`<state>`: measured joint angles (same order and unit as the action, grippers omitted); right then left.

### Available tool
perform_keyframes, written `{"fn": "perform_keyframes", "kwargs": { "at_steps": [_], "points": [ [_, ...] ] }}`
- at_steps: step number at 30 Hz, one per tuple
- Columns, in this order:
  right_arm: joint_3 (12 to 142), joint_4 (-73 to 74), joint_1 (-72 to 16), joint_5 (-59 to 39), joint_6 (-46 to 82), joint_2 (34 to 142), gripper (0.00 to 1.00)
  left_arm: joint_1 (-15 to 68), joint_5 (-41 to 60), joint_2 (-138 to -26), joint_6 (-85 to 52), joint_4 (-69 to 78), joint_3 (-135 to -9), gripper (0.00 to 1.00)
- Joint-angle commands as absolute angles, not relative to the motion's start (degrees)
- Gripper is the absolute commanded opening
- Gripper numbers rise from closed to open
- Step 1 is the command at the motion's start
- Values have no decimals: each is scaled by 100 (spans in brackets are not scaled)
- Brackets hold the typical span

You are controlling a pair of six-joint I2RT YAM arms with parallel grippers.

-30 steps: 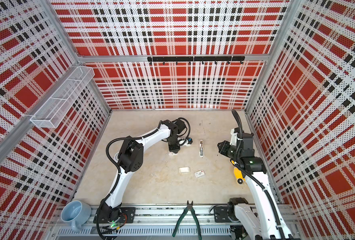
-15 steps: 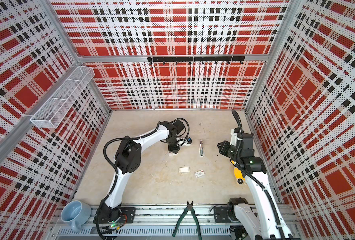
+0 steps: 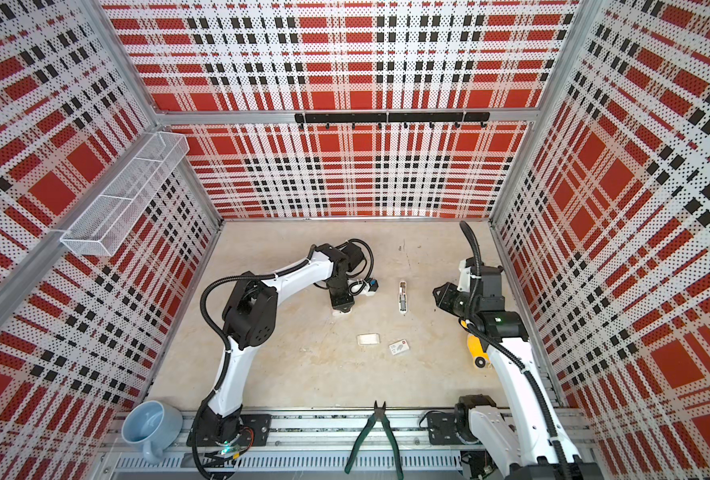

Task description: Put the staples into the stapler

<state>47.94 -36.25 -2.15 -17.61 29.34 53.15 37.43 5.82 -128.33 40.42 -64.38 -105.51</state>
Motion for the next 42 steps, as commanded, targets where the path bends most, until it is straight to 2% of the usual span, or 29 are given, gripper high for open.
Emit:
{"fn": "perform_keyframes", "kwargs": {
  "at_steps": [1, 4, 9, 14, 17, 21, 28, 33, 42],
  "points": [
    [4711, -3366, -220, -1752, 2867, 5351, 28, 3702, 695, -12605, 4037, -6478, -10496, 38],
    [4673, -3325, -220, -1782, 2858, 5401, 29, 3692, 706, -12595, 4034, -6478, -10507, 41],
    [4505, -2992, -228, -2108, 2828, 5525, 32, 3701, 829, -12377, 4087, -6450, -10382, 52],
    [4277, -2647, -317, -2228, 2615, 5741, 43, 3734, 857, -12157, 4160, -6476, -10294, 58],
    [4245, -2550, -785, -1629, 2317, 6101, 52, 3737, 917, -12020, 4210, -6570, -10232, 60],
    [4226, -2209, -1291, -1222, 2205, 6851, 58, 3668, 1211, -11763, 4159, -6821, -10307, 61],
    [3970, -1011, -1395, -906, 2247, 7625, 63, 3244, 1954, -11278, 3894, -7142, -10827, 66],
    [3971, -365, -1473, -1110, 2100, 8175, 65, 2889, 2471, -11036, 3814, -7200, -11065, 70],
    [4379, 1, -1682, -1101, 1925, 9054, 65, 2552, 3063, -10902, 3832, -7222, -10970, 71]
  ]
}}
